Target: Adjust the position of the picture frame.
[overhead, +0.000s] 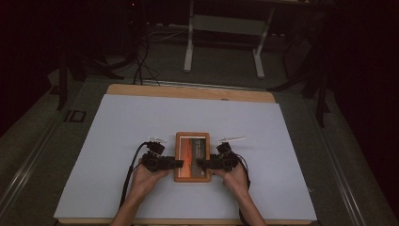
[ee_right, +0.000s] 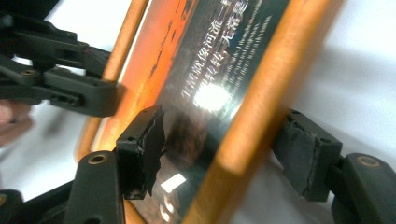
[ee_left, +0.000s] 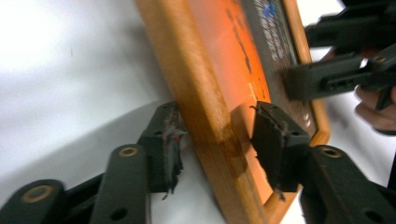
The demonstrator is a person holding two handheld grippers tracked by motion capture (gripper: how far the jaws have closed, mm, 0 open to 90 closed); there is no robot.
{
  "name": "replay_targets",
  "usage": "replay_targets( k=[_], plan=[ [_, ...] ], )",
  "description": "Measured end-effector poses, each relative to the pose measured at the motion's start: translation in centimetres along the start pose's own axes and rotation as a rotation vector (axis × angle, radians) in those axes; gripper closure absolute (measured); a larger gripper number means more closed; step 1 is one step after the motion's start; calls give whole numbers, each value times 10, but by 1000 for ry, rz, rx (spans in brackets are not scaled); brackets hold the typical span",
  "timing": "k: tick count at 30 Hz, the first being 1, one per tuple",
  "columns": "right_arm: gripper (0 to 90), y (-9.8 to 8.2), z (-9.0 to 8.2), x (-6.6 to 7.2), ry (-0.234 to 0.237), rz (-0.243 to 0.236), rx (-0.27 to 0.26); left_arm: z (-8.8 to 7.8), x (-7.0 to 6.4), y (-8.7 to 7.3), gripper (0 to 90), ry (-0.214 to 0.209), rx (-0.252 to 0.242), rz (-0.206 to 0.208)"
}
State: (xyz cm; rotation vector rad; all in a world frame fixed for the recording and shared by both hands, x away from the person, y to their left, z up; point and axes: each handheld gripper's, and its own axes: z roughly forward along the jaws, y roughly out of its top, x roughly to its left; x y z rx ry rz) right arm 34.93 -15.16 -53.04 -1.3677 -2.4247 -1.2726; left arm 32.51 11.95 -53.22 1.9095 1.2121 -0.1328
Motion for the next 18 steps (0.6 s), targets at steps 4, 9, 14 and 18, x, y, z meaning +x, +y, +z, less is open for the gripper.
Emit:
replay_targets(
  k=[4,9,14,18],
  plan=[
    [336,0,-1,3,-23,-31,4,0,-1,-1,503,4,4,11],
    [367,-1,-6,2,-32,-45,-6,-5,-2,-1,491,53,-41,51],
    [377,-2,-14,0,-27,-50,-25,-14,1,-2,474,79,-80,67],
    [380,-1,-23,-1,-32,-71,-52,-23,3,-5,475,117,-100,96]
  ],
)
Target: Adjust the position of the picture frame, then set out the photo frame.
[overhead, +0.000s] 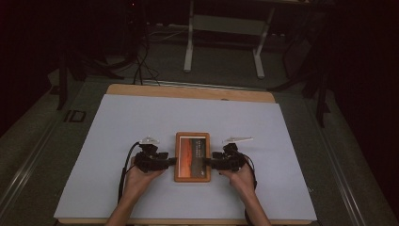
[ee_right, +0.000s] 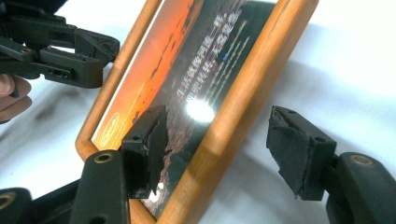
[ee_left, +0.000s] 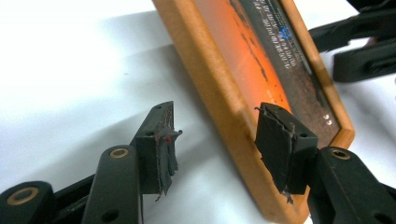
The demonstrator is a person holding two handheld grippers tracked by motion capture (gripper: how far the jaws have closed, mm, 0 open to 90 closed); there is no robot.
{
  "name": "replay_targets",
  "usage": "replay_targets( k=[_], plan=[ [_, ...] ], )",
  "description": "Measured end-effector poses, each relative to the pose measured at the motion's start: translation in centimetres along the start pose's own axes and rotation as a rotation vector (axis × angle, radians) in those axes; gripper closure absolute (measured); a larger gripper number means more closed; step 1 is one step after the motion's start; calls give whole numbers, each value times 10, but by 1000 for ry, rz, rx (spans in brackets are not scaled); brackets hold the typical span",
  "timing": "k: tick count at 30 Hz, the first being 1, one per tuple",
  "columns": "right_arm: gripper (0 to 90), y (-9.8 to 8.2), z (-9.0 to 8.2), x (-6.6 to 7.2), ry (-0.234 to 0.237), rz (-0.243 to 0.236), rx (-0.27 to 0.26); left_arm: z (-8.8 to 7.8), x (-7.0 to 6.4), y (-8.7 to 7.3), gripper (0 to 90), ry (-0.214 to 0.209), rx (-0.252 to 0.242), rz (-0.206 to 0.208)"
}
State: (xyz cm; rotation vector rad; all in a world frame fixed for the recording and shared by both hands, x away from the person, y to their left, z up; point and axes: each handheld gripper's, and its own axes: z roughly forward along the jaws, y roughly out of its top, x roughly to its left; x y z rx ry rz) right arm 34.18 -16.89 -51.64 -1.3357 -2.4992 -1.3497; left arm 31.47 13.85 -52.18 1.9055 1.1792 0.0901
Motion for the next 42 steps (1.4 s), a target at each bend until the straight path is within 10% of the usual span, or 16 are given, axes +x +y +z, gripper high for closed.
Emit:
replay_targets(
  k=[20,42],
  plan=[
    [447,7,-29,-4,-80,-59,-86,-32,-7,1,473,85,-97,63],
    [899,27,-28,25,-214,-369,-149,-39,-8,1,464,93,-123,67]
  ],
)
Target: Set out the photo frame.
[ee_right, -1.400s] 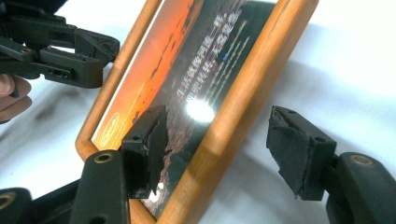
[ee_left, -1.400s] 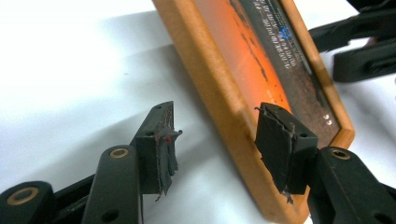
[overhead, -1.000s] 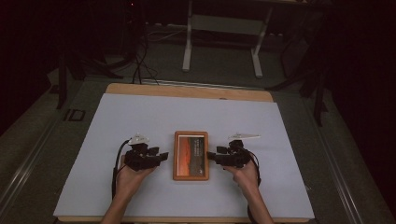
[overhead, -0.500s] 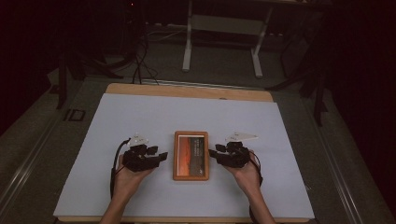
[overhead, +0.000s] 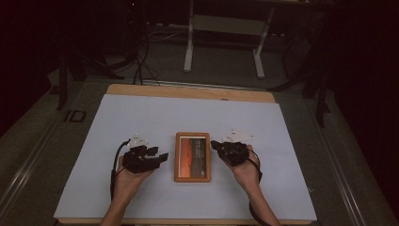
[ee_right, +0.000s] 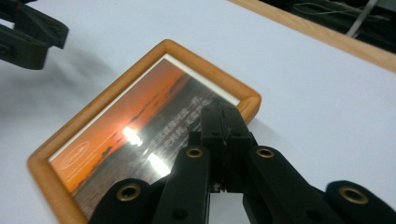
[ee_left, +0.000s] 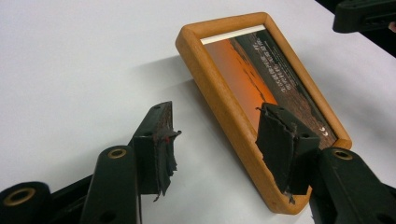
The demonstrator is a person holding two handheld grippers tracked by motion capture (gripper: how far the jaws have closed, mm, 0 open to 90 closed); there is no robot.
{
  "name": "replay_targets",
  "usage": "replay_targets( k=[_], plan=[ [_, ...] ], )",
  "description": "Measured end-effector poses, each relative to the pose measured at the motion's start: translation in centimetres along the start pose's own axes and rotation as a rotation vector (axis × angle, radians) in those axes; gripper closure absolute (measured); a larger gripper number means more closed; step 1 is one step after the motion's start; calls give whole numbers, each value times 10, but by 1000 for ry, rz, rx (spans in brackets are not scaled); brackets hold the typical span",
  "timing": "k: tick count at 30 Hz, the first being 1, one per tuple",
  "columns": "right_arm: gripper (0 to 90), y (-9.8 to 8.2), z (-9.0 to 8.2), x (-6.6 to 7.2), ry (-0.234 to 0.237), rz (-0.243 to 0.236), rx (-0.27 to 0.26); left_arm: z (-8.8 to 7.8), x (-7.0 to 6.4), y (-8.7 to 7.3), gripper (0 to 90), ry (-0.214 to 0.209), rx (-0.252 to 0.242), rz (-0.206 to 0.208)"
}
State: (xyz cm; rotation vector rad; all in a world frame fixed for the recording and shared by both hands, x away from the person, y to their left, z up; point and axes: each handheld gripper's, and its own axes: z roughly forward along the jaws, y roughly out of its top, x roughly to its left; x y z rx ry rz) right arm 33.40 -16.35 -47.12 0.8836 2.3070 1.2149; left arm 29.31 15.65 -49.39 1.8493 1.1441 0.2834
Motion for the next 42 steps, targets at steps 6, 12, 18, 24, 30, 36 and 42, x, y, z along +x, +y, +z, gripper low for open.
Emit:
replay_targets(
  k=[6,12,18,24,30,36,42],
  plan=[
    [900,7,6,-4,-8,-26,10,-1,0,1,462,-2,-3,-1],
    [899,11,12,-6,-9,-38,21,-2,-1,2,458,-17,-6,-10],
    [900,16,23,-8,-1,-44,34,-4,-5,4,457,-24,-16,1],
    [900,18,35,-9,2,-56,53,-3,-6,4,456,-25,-11,7],
    [900,22,50,-8,2,-62,70,-4,-8,4,456,-22,-15,11],
    [900,22,63,-10,-5,-57,97,-4,-8,4,456,-19,-21,13],
    [900,19,65,-12,-8,-40,104,-3,-9,4,456,-20,-19,16]
  ],
)
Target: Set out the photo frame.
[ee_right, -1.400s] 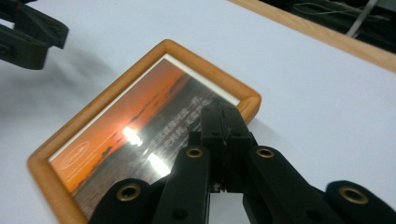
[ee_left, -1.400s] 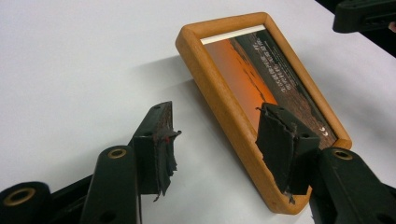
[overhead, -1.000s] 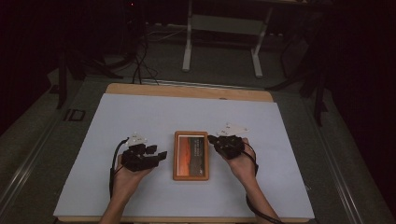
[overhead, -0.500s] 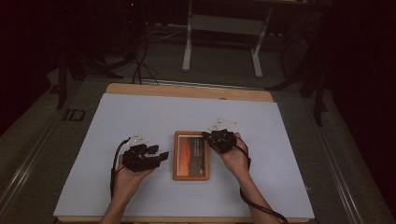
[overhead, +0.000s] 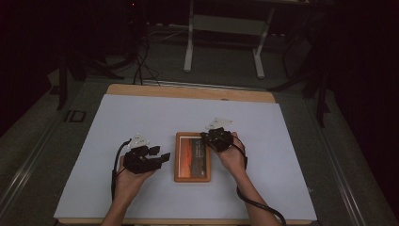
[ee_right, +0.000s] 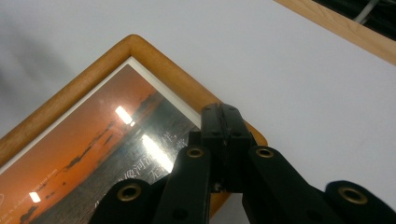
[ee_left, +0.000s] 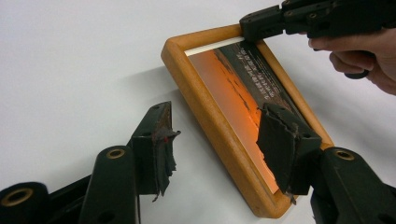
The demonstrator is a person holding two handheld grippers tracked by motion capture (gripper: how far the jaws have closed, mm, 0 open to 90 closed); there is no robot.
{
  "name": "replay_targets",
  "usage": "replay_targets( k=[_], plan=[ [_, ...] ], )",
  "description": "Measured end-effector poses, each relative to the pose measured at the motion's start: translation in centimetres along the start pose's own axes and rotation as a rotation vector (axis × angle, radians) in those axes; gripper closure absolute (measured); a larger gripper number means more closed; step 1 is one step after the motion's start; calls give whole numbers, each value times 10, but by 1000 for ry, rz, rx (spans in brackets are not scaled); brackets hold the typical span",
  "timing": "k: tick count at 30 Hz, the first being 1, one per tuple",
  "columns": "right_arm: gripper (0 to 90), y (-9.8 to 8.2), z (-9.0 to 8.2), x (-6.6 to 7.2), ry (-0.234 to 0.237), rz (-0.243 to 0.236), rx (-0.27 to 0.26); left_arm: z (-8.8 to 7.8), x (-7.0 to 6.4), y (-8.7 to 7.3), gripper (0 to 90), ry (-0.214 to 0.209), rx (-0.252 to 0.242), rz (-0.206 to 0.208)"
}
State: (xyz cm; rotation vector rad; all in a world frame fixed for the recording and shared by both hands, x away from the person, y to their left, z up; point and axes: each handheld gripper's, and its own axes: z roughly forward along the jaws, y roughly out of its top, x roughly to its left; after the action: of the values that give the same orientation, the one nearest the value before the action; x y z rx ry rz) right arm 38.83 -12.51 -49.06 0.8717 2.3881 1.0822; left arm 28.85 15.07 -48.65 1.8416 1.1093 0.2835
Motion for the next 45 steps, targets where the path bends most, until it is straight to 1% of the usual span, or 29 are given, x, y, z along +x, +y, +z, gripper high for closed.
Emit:
replay_targets(
  k=[2,5,8,11,18,21,24,25,26,28,30,32,33,34,37,38,39,44,45],
  plan=[
    [900,0,-1,-1,-8,-5,9,1,-1,0,456,-1,2,1],
    [900,-1,-1,-4,-4,-1,5,1,-1,0,456,-1,-1,3],
    [900,-2,-1,-5,0,19,0,0,-1,0,456,1,-5,2],
    [900,-3,-1,-7,2,19,-2,-1,-1,0,457,3,-4,2],
    [900,-6,-1,-10,4,32,-4,-4,0,1,457,7,-13,-19],
    [900,-10,-1,-14,1,54,-6,-6,1,2,458,3,-23,-34],
    [900,-12,0,-16,0,69,-4,-7,0,2,441,4,-27,-33],
    [900,-14,0,-18,0,76,-2,-7,-1,3,441,11,-28,-30],
    [900,-18,1,-21,4,111,-2,-6,-2,3,425,12,-29,-30],
    [900,-21,3,-23,2,130,0,-5,-3,3,407,10,-25,-22],
    [900,-25,6,-26,-9,142,13,-5,-5,3,393,0,-21,-17],
    [900,-30,9,-28,-17,159,32,-4,-6,3,377,-24,-24,-24],
    [900,-33,9,-30,-17,173,24,-3,-6,3,371,-38,-26,-32],
    [900,-34,9,-31,0,194,13,-3,-7,3,367,-45,-28,-35],
    [900,-32,9,-29,-18,158,33,-1,-10,3,348,-54,-23,-34],
    [900,-31,9,-28,-21,155,39,0,-11,3,344,-59,-22,-34],
    [900,-31,9,-29,-21,154,44,0,-13,2,337,-67,-18,-34],
    [900,-33,9,-30,-6,176,29,7,-23,2,311,-112,1,-25],
    [900,-33,8,-30,-6,176,29,9,-25,2,306,-115,7,-22]
  ],
)
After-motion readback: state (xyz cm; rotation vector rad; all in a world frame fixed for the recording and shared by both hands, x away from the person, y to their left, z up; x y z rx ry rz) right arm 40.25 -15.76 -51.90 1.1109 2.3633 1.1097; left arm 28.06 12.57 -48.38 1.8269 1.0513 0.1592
